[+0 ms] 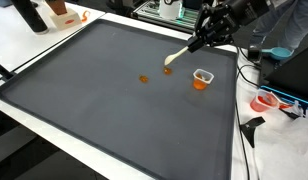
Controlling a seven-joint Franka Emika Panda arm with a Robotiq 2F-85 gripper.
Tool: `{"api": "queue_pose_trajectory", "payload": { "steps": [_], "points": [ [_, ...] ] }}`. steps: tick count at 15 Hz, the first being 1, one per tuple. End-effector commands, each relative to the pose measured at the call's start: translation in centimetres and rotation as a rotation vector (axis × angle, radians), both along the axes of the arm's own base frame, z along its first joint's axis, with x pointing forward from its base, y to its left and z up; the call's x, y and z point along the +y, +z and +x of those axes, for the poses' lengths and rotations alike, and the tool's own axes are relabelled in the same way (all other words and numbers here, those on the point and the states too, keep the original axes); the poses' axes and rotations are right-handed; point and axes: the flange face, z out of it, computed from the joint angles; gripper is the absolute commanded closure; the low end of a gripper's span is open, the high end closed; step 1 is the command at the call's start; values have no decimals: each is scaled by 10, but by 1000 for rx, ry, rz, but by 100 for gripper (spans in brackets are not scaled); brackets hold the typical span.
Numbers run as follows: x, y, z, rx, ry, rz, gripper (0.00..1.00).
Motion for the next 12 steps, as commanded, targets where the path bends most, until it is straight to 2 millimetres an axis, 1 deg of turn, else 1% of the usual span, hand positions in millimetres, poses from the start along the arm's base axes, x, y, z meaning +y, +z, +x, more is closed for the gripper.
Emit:
{"api": "queue_pose_trajectory", "payload": {
  "steps": [1, 5, 12],
  "points": [
    [4, -5, 1, 9, 1, -26, 97],
    [3, -6, 3, 35, 18, -16, 97],
    [-17, 14, 20, 96, 48, 65, 97]
  ]
}}
